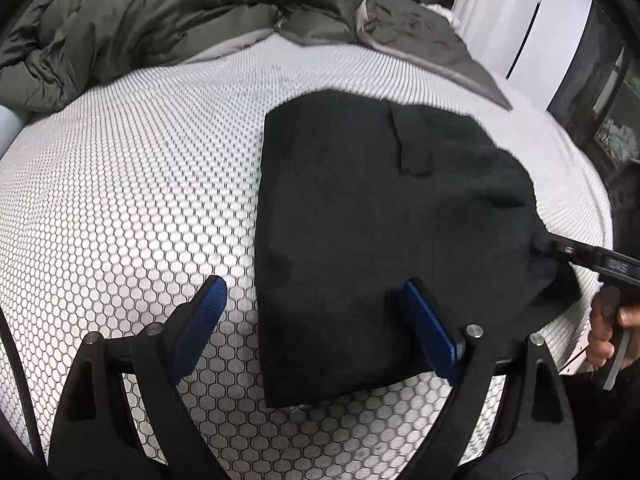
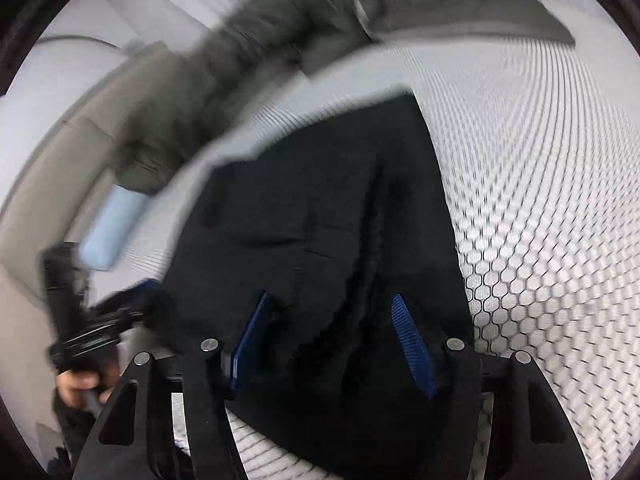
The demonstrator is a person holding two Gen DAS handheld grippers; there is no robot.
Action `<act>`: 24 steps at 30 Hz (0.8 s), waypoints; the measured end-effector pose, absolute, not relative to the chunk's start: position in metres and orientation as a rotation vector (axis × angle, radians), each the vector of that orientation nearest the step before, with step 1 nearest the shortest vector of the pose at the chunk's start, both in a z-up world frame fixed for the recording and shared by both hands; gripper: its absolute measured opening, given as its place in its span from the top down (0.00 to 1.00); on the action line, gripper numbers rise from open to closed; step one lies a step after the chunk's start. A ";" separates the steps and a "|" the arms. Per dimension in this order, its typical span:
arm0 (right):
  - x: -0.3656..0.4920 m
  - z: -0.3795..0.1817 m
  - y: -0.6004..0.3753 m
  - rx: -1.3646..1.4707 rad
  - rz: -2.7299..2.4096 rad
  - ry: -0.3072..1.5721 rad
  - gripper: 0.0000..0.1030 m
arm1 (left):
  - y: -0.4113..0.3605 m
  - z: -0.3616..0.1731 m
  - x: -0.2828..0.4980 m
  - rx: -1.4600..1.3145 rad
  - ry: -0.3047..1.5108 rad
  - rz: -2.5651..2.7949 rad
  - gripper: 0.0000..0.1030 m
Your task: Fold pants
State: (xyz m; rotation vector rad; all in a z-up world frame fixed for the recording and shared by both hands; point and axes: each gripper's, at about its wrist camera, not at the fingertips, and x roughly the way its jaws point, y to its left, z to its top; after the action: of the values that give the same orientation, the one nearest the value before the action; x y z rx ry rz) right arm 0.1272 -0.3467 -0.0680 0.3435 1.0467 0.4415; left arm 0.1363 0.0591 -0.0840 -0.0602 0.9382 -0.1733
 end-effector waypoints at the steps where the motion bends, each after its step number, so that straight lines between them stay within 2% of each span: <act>1: 0.129 -0.072 -0.344 0.331 0.436 1.056 0.45 | 0.059 -0.084 0.135 -0.051 0.934 -0.169 0.14; 2: 0.129 -0.070 -0.341 0.308 0.432 1.042 0.61 | 0.059 -0.084 0.136 -0.054 0.934 -0.169 0.14; 3: 0.127 -0.064 -0.337 0.279 0.456 1.023 0.65 | 0.060 -0.083 0.136 -0.060 0.930 -0.169 0.14; 4: 0.124 -0.057 -0.334 0.256 0.459 0.994 0.78 | 0.061 -0.080 0.135 -0.065 0.921 -0.165 0.14; 5: 0.118 -0.048 -0.333 0.248 0.472 0.945 0.84 | 0.063 -0.079 0.131 -0.069 0.909 -0.162 0.14; 8: 0.103 -0.019 -0.328 0.210 0.528 0.841 0.85 | 0.068 -0.068 0.123 -0.092 0.867 -0.167 0.14; 10: 0.089 -0.015 -0.331 0.165 0.530 0.841 0.85 | 0.072 -0.064 0.122 -0.100 0.852 -0.168 0.14; 12: 0.091 -0.037 -0.329 0.108 0.465 0.910 0.82 | 0.074 -0.068 0.124 -0.094 0.867 -0.158 0.14; 15: 0.100 -0.059 -0.334 0.121 0.428 0.981 0.70 | 0.070 -0.080 0.130 -0.066 0.909 -0.142 0.14; 17: 0.095 -0.042 -0.343 0.155 0.428 0.911 0.39 | 0.071 -0.087 0.134 -0.096 0.926 -0.168 0.14; 18: 0.095 -0.038 -0.351 0.182 0.420 0.878 0.32 | 0.073 -0.090 0.137 -0.133 0.931 -0.189 0.16; 19: 0.095 -0.035 -0.359 0.209 0.410 0.857 0.27 | 0.075 -0.093 0.138 -0.175 0.939 -0.217 0.23; 20: 0.097 -0.036 -0.365 0.238 0.401 0.858 0.27 | 0.076 -0.096 0.139 -0.205 0.946 -0.240 0.34; 21: 0.105 -0.042 -0.370 0.274 0.385 0.886 0.27 | 0.076 -0.097 0.140 -0.240 0.957 -0.274 0.41; 22: 0.112 -0.049 -0.372 0.306 0.380 0.918 0.28 | 0.076 -0.098 0.141 -0.258 0.963 -0.299 0.54; 24: 0.125 -0.067 -0.378 0.361 0.390 0.997 0.38 | 0.072 -0.094 0.138 -0.240 0.955 -0.288 0.57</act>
State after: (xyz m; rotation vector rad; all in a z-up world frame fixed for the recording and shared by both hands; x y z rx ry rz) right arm 0.1253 -0.3781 -0.0670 0.3611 0.9966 0.3904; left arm 0.1376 0.0718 -0.0944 -0.2402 0.9552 -0.2884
